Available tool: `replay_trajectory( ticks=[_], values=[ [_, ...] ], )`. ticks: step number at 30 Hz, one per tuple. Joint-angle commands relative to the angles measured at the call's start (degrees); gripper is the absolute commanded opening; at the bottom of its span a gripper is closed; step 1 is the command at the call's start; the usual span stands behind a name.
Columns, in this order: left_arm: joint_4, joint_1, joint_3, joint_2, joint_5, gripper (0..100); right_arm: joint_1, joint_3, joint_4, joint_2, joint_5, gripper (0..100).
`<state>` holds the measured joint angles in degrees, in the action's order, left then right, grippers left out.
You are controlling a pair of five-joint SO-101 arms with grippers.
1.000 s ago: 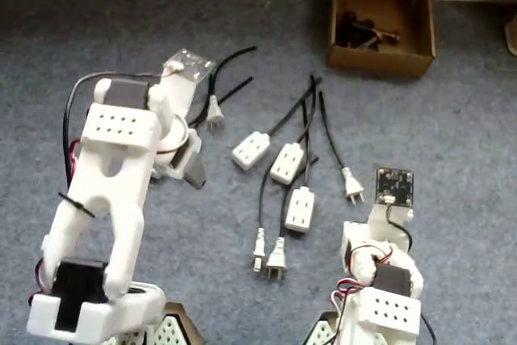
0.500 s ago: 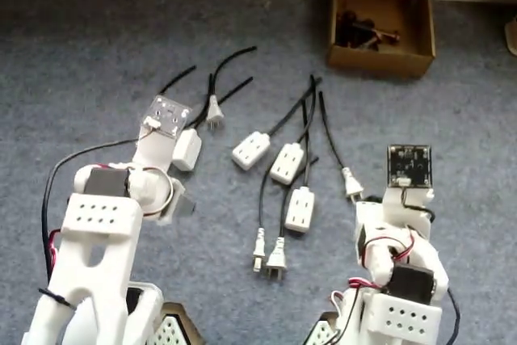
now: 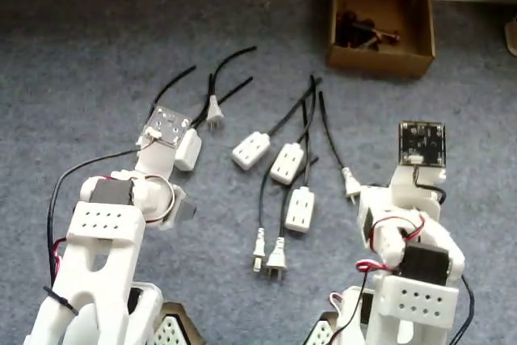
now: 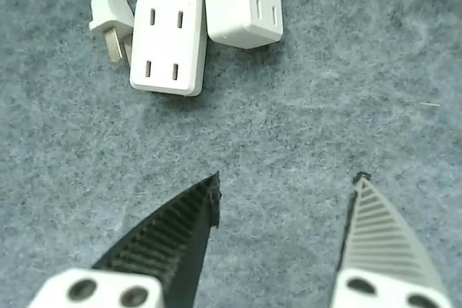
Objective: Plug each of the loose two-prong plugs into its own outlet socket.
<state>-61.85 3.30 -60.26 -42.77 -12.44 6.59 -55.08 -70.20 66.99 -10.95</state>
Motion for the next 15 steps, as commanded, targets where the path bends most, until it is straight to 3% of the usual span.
replay_trajectory(
  ticks=[1,6,10,15],
  values=[
    [1.0,0.8,0.4,-1.8,0.5,27,-0.8,7.6,-0.3,-10.7,0.5,7.0],
    [1.0,0.8,0.4,-1.8,0.5,27,-1.0,12.9,-0.1,-23.2,0.1,7.3],
    [1.0,0.8,0.2,-1.8,0.5,27,-4.5,17.2,-0.2,-33.5,-6.5,7.3],
    [4.9,1.5,-2.5,-1.8,0.4,27,-5.5,24.3,-0.2,-44.5,-6.5,7.3]
  ],
)
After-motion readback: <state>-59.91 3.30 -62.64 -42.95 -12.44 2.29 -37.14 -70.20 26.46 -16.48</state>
